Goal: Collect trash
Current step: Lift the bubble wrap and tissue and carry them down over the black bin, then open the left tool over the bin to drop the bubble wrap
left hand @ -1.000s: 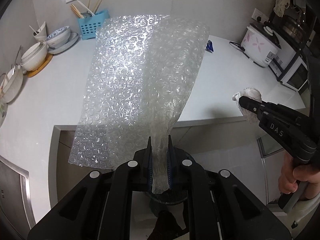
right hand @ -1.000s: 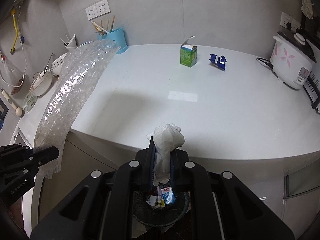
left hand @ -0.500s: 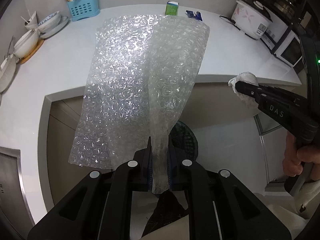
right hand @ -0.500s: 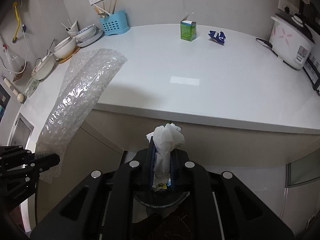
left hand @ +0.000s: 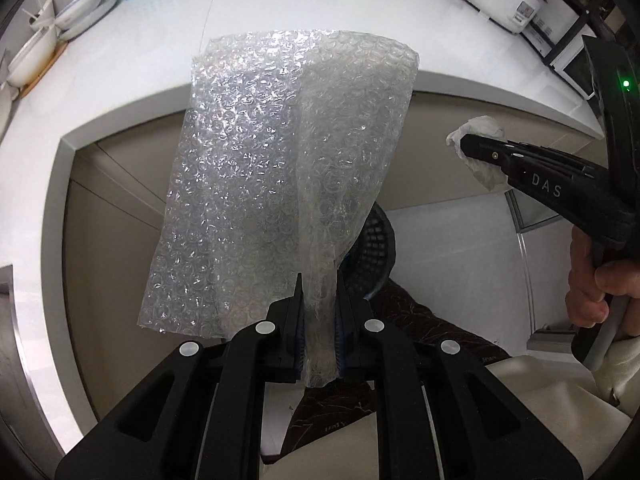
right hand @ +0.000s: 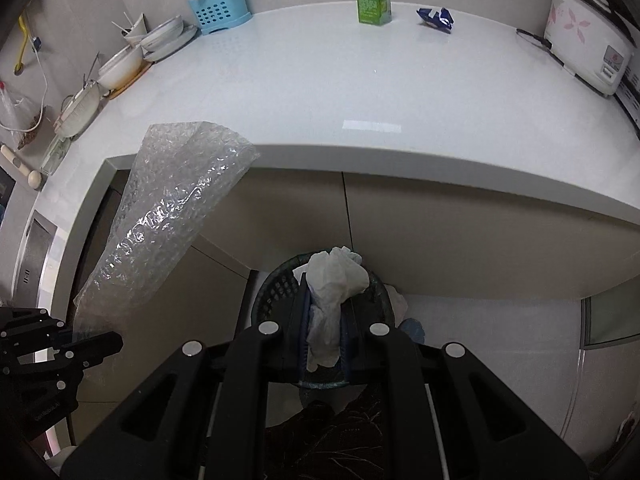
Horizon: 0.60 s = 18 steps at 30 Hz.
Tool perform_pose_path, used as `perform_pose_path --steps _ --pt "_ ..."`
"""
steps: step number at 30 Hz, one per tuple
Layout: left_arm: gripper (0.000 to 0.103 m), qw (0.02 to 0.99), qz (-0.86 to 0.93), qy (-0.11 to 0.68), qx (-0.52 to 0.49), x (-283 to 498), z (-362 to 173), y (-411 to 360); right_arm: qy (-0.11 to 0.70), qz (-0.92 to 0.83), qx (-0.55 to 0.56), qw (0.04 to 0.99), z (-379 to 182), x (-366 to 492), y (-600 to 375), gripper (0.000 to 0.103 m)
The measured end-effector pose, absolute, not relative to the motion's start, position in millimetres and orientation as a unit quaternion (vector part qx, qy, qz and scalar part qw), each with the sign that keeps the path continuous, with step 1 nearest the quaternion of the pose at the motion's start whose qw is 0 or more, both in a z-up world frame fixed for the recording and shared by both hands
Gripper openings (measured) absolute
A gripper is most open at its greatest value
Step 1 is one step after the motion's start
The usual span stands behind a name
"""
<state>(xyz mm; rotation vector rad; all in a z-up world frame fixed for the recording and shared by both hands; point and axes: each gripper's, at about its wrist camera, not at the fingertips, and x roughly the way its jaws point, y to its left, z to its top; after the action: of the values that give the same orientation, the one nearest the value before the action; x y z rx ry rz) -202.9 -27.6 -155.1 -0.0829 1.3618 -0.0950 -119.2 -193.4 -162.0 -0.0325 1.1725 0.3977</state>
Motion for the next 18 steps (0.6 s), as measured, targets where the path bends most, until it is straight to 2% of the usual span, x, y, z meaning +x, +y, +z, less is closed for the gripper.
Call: perform_pose_path --steps 18 --pt "0.011 0.717 -0.032 0.696 -0.012 -185.1 -263.0 -30.9 0.596 0.175 -0.013 0.784 -235.9 -109.8 -192.0 0.011"
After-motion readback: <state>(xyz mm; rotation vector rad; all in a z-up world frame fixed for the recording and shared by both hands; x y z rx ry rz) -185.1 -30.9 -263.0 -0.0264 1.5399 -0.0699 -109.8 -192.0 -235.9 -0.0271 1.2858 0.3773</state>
